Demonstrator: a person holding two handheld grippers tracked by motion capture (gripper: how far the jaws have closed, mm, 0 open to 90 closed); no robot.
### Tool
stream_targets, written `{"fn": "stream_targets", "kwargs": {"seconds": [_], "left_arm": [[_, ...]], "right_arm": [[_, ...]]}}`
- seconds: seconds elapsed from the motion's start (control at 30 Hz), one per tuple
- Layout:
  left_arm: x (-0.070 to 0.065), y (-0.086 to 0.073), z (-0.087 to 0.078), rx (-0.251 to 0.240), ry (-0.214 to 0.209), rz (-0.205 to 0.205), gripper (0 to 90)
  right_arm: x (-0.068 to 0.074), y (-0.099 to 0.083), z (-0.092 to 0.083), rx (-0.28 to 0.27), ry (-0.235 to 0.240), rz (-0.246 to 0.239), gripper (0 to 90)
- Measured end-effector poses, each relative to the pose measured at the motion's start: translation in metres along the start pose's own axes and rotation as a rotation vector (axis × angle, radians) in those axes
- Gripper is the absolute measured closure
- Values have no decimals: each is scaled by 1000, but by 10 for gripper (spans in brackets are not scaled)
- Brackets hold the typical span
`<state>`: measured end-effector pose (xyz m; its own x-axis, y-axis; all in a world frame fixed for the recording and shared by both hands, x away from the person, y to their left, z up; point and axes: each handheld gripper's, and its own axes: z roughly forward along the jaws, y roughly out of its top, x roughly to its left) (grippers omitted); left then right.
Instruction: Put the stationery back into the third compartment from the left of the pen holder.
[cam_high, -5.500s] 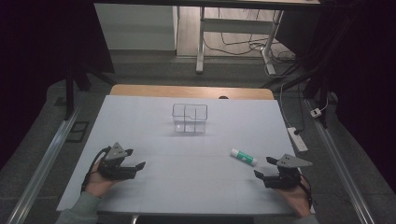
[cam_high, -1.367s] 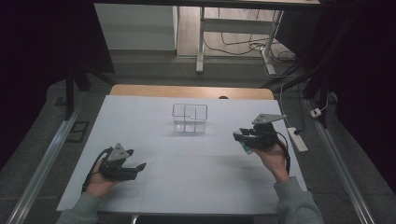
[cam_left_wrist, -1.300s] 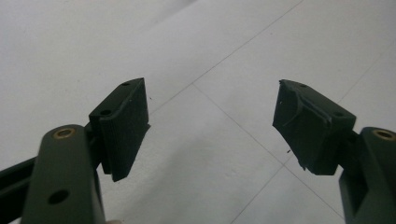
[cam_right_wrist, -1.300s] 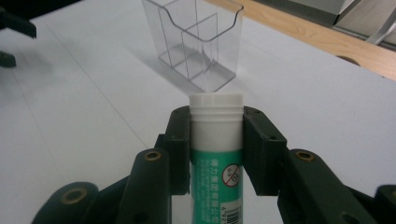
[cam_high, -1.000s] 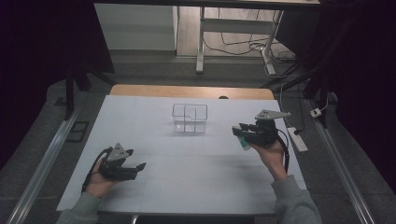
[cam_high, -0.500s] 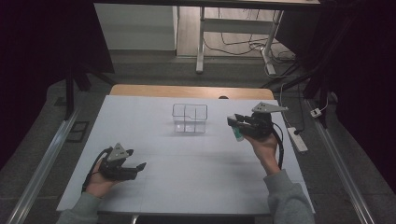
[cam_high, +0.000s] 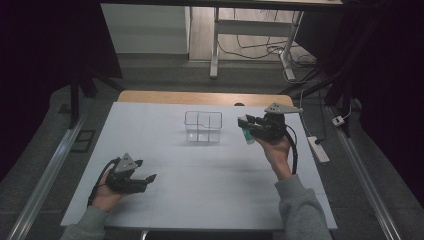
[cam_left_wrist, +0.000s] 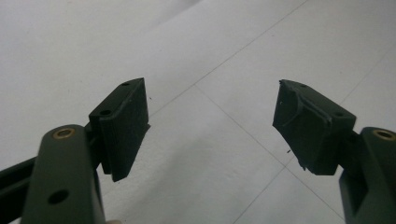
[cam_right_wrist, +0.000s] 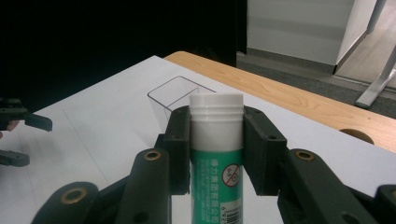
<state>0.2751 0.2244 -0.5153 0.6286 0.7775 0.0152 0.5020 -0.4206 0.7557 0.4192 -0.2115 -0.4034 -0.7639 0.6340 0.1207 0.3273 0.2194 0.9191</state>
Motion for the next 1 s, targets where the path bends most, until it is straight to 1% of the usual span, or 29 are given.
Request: {"fn": "stream_targets", "kwargs": {"seconds": [0.1,0.2,0.3,0.57,0.73,0.8,1.0], "left_arm": [[0,0,0,1,-2,0,264],[0,0,0,1,-4,0,263],[0,0,1,4,-5,3,263],[0,0,1,2,-6,1,263],[1,0,1,3,-9,2,263],[0,0,1,2,-10,3,263],[1,0,1,-2,-13,-1,263]], "right_arm": [[0,2,4,-7,2,9,645],[-1,4,7,-12,2,7,645],[0,6,12,-27,5,20,645],[0,10,28,-30,7,21,645],[-1,13,38,-37,10,31,645],[-1,15,42,-40,8,27,645],[0,20,48,-58,14,32,645]]}}
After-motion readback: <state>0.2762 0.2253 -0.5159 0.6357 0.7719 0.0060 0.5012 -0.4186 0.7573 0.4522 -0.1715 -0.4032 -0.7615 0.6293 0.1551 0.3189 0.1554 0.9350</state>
